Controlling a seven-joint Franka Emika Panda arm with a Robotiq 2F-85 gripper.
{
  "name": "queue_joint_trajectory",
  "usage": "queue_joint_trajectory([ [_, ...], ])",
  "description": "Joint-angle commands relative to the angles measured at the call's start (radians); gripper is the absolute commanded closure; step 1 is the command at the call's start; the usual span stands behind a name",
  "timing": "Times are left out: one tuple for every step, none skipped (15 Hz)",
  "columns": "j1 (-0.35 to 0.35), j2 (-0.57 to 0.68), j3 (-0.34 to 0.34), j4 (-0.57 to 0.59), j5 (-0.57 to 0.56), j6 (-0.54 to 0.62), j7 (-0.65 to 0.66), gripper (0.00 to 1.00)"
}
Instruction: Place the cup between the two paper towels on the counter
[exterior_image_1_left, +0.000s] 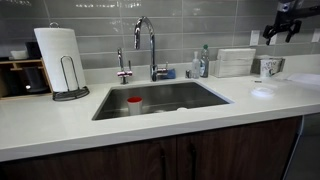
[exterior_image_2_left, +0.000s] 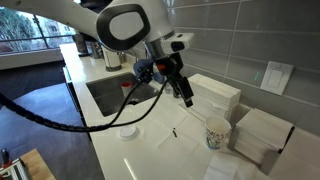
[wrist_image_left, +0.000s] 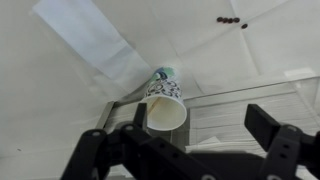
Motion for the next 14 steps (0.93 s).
queue_joint_trajectory([
  [0.014,-0.13,0.038,-0.093,-0.064,-0.109,0.12,0.0],
  [0.012,-0.154,0.052,-0.11,-0.082,-0.101,0.158,0.0],
  [0.012,-0.177,0.066,-0.112,-0.086,-0.152,0.169,0.0],
  [0.012,-0.203,0.08,-0.121,-0.085,-0.175,0.177,0.0],
  [0.014,-0.229,0.094,-0.123,-0.082,-0.223,0.177,0.0],
  [0.018,-0.25,0.106,-0.125,-0.07,-0.273,0.163,0.0],
  [0.025,-0.273,0.118,-0.126,-0.055,-0.327,0.141,0.0],
  [0.036,-0.293,0.126,-0.127,-0.034,-0.365,0.113,0.0],
  [0.049,-0.312,0.131,-0.124,-0.002,-0.407,0.084,0.0],
  [0.063,-0.326,0.131,-0.117,0.033,-0.446,0.05,0.0],
  [0.073,-0.336,0.131,-0.109,0.062,-0.471,0.027,0.0],
  [0.083,-0.347,0.128,-0.104,0.084,-0.493,-0.008,0.0],
  [0.092,-0.363,0.121,-0.106,0.099,-0.503,-0.062,0.0],
  [0.072,-0.324,0.14,-0.086,0.059,-0.473,0.016,0.0],
])
